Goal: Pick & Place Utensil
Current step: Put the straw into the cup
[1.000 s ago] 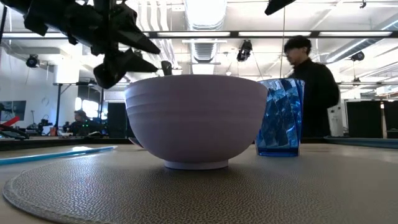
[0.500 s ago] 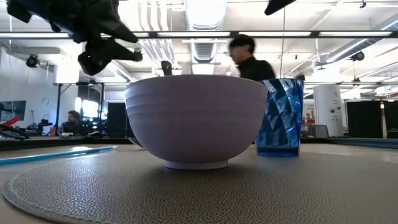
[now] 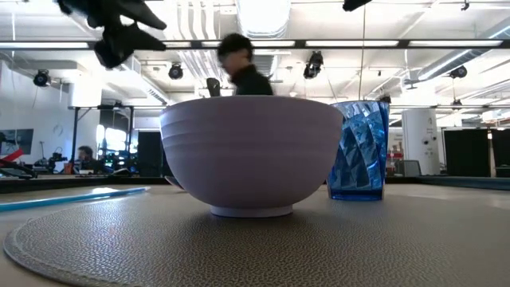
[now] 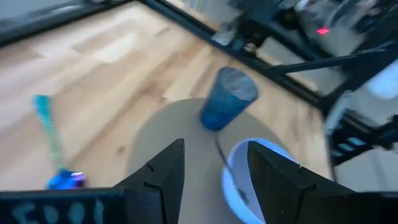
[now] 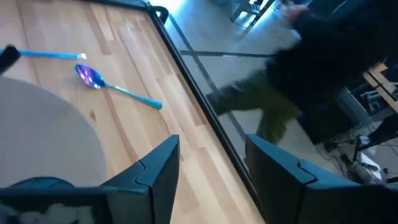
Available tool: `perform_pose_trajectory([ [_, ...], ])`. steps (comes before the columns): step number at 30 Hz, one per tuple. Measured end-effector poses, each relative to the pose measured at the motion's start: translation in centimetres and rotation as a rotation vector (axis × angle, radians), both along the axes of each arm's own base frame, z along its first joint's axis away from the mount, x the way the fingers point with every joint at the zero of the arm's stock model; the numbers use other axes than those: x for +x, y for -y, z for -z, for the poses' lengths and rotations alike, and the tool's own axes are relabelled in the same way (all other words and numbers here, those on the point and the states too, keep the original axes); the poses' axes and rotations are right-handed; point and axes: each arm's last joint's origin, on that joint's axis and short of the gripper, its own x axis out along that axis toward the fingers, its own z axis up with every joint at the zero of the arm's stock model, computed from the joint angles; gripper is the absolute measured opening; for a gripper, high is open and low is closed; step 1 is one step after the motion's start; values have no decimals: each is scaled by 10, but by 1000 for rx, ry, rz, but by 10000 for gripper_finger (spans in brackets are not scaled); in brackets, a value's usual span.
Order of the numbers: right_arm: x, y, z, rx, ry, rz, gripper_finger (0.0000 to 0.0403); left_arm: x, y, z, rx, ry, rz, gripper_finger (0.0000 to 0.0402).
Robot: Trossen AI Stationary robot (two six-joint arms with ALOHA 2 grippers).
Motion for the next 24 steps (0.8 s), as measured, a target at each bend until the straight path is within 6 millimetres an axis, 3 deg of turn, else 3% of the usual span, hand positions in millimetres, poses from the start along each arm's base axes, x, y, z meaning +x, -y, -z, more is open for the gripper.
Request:
perform_pose_trajectory([
  [6,-21,7,-15,36,79,14,178,-8,-4,-34,58,-197,-114,165],
  [11,-37,13,-25,89,165,37,178,-8,-5,-44,11,-363,-198,165],
  [17,-47,16,-28,127,213,53,178,4,0,-25,-108,-580,-225,165],
  [24,-43,14,-25,117,188,47,178,27,6,4,-174,-729,-224,165],
])
